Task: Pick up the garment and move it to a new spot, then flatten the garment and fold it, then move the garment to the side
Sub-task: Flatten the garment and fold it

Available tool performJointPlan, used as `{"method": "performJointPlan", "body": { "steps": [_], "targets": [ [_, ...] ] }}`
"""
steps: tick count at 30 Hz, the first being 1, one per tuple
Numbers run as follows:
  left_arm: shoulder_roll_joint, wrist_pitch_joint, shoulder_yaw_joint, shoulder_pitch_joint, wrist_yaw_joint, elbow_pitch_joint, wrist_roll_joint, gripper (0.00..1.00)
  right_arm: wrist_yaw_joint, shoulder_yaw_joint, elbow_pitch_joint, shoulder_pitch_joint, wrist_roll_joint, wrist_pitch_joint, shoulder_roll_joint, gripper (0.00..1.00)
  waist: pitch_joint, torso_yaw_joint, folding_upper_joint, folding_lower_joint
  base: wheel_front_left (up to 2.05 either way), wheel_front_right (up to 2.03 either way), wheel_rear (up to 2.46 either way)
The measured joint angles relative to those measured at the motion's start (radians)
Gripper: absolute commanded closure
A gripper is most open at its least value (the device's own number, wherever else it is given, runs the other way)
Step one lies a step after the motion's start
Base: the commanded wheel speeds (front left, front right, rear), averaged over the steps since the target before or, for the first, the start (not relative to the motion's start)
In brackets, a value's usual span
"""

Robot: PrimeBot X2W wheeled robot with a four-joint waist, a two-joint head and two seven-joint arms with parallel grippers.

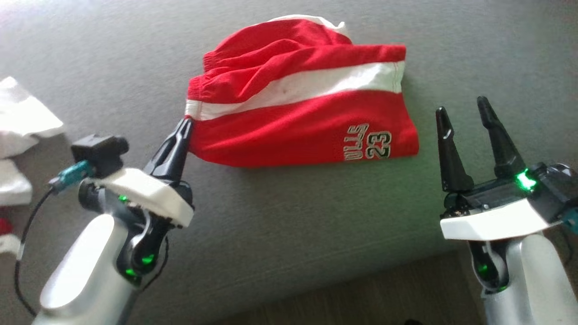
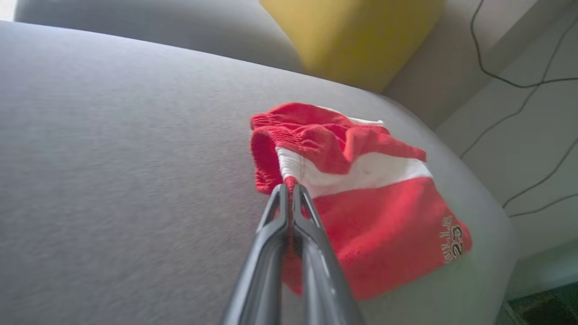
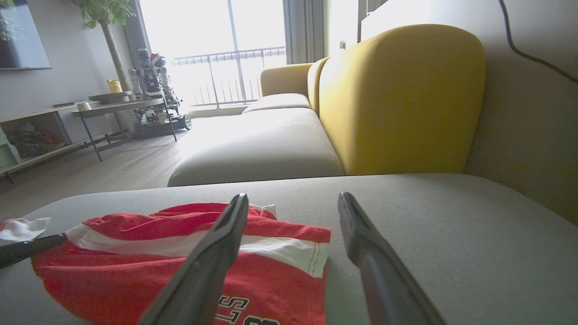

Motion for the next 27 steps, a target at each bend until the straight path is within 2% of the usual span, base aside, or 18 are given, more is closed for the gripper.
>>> {"method": "performJointPlan", "body": {
  "steps": [8,9,10,11,12,19,24,27],
  "targets": [
    [0.002,-0.149,0.022,0.035,0.009,0.058,0.042,1.0,0.0,-0.028,0.091,-0.016,0.109,0.0,0.0,0.0,0.008,0.091,0.0,0.0,0.0,0.0,0.0],
    [-0.003,-0.16,0.024,0.041,0.009,0.066,0.046,0.89,0.0,-0.029,0.111,-0.026,0.118,0.0,0.0,0.0,0.008,0.098,0.0,0.0,0.0,0.0,0.0],
    [-0.009,-0.168,0.026,0.048,0.009,0.075,0.046,0.56,0.0,-0.029,0.132,-0.04,0.13,0.0,0.0,0.0,0.008,0.105,0.0,0.0,0.0,0.0,0.0],
    [-0.019,-0.173,0.029,0.053,0.01,0.083,0.046,0.19,0.0,-0.028,0.159,-0.057,0.143,0.0,0.0,0.0,0.009,0.11,0.0,0.0,0.0,0.0,0.0],
    [-0.027,-0.178,0.032,0.059,0.014,0.089,0.048,0.0,0.0,-0.024,0.186,-0.074,0.16,0.0,0.0,0.0,0.009,0.115,0.0,0.0,0.0,0.0,0.0],
    [-0.086,-0.193,0.102,0.067,0.08,0.098,0.122,0.0,0.0,0.05,0.354,-0.163,0.234,0.0,-0.001,0.0,0.006,0.134,0.0,-0.0001,0.0,0.0,0.0],
    [-0.151,-0.194,0.179,0.12,0.097,-0.015,0.246,0.0,0.0,0.06,0.455,-0.216,0.281,0.0,-0.002,0.0,0.006,0.143,0.0,-0.0001,0.0,0.0,0.0],
    [-0.182,-0.197,0.187,0.167,0.098,-0.058,0.323,0.0,0.0,0.072,0.518,-0.25,0.308,0.0,-0.003,0.0,0.007,0.149,0.0,0.0,0.0,0.0,0.0]
  ]
}}
